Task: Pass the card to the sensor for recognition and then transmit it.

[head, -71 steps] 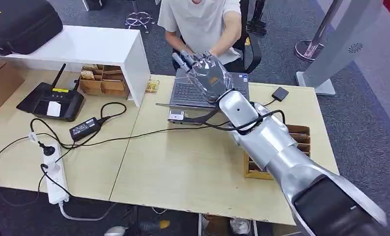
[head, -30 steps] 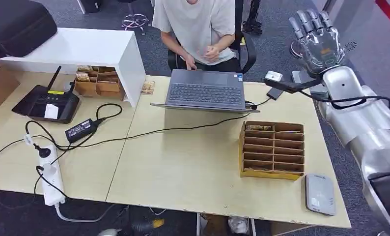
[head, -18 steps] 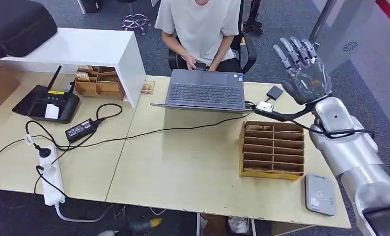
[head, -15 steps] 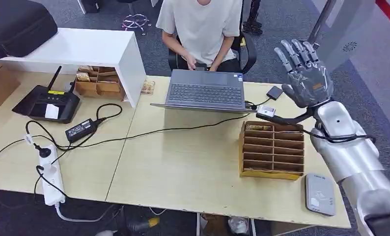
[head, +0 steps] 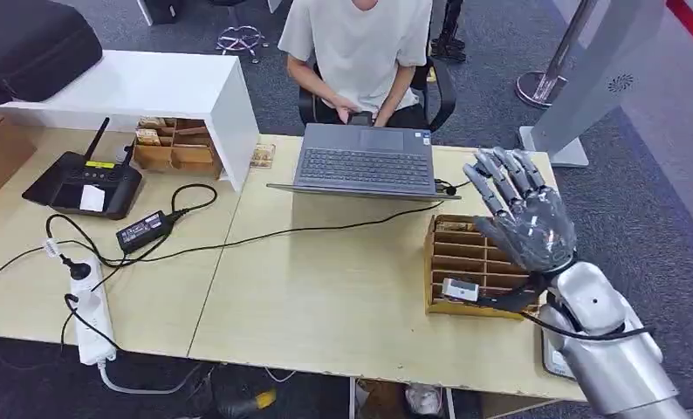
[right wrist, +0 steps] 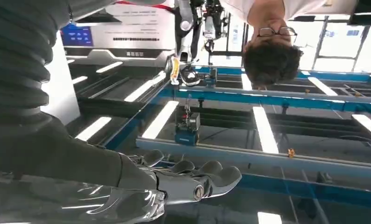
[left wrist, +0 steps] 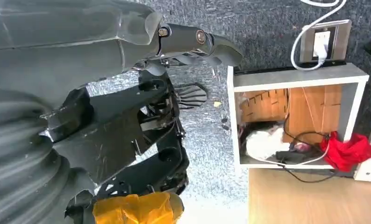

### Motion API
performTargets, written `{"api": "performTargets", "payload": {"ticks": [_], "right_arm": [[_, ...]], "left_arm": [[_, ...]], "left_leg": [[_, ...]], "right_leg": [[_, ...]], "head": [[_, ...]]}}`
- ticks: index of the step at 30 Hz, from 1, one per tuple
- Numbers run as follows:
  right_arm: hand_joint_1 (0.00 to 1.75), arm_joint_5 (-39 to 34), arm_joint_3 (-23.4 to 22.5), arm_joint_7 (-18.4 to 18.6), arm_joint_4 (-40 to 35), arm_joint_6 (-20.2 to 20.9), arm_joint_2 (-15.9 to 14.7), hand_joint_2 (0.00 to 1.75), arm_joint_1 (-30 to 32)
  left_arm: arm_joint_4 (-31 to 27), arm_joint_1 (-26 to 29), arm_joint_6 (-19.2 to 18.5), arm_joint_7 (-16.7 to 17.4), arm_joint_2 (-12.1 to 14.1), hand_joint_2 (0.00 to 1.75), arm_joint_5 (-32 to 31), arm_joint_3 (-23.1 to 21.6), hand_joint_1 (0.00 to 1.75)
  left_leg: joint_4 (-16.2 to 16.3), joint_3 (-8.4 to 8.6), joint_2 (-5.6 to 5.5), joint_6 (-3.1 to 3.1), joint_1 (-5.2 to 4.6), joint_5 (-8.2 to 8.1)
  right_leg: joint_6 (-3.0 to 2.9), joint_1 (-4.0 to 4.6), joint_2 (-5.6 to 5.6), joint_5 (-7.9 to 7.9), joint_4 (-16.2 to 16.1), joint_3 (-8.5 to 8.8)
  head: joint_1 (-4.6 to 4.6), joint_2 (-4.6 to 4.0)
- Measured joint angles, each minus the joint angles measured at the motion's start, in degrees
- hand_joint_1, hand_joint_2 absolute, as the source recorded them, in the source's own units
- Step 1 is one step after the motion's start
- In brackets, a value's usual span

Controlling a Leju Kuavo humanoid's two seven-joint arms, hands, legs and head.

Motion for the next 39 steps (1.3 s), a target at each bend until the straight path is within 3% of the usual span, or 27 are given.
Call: {"api": "performTargets", "payload": {"ticks": [9, 14, 29, 32, 35, 39], "right_arm": [[0.0, -0.1, -6.1, -5.1, -11.3, 0.0, -0.2, 1.75, 14.5], [0.0, -0.1, -9.0, -6.7, -13.9, 0.0, -0.2, 1.75, 19.4], [0.0, -0.3, -12.2, -8.5, -14.2, 0.0, 0.0, 1.75, 23.5], [0.0, -0.1, -11.9, -5.2, -13.0, 0.1, -0.2, 1.75, 23.3], [0.0, -0.6, -8.9, 0.6, -10.1, 0.4, -2.3, 1.75, 21.9], [0.0, -0.8, -6.3, 1.5, -8.3, 0.6, -4.1, 1.75, 20.8]], "left_arm": [[0.0, 1.9, -0.8, -2.7, 0.5, 1.75, 0.8, 0.0, 0.0], [0.0, 2.5, -1.0, -3.2, 0.9, 1.75, 0.9, 0.0, 0.0], [0.0, 3.0, -1.0, -3.3, 1.3, 1.75, 1.5, 0.0, 0.0], [0.0, 3.0, -1.0, -3.4, 1.3, 1.75, 1.3, 0.0, 0.0], [0.0, 3.0, -1.0, -3.7, 1.3, 1.75, 1.2, 0.0, 0.0], [0.0, 3.3, -1.0, -3.7, 1.4, 1.75, 1.1, 0.0, 0.0]], "left_leg": [[0.0, 0.01, -0.04, -0.07, 0.0, -0.1], [0.0, 0.04, -0.01, -0.08, -0.01, -0.12], [0.0, 0.07, 0.01, -0.09, 0.0, -0.11], [-0.1, 0.06, 0.01, -0.09, 0.0, -0.11], [-0.1, 0.07, 0.0, -0.09, -0.02, -0.11], [0.0, 0.08, -0.02, -0.09, -0.02, -0.11]], "right_leg": [[-0.11, 0.0, -0.06, -0.12, 0.0, 0.05], [-0.12, 0.0, -0.06, -0.12, 0.0, 0.05], [-0.13, 0.0, -0.04, -0.12, 0.0, 0.06], [-0.13, 0.0, -0.04, -0.12, 0.0, 0.09], [-0.13, -0.01, -0.04, -0.12, 0.0, 0.09], [-0.13, -0.01, -0.04, -0.12, 0.0, 0.11]], "head": [[0.02, 0.0], [0.0, 0.0], [0.0, 0.0], [0.0, 0.0], [0.02, 0.0], [0.0, 0.0]]}}
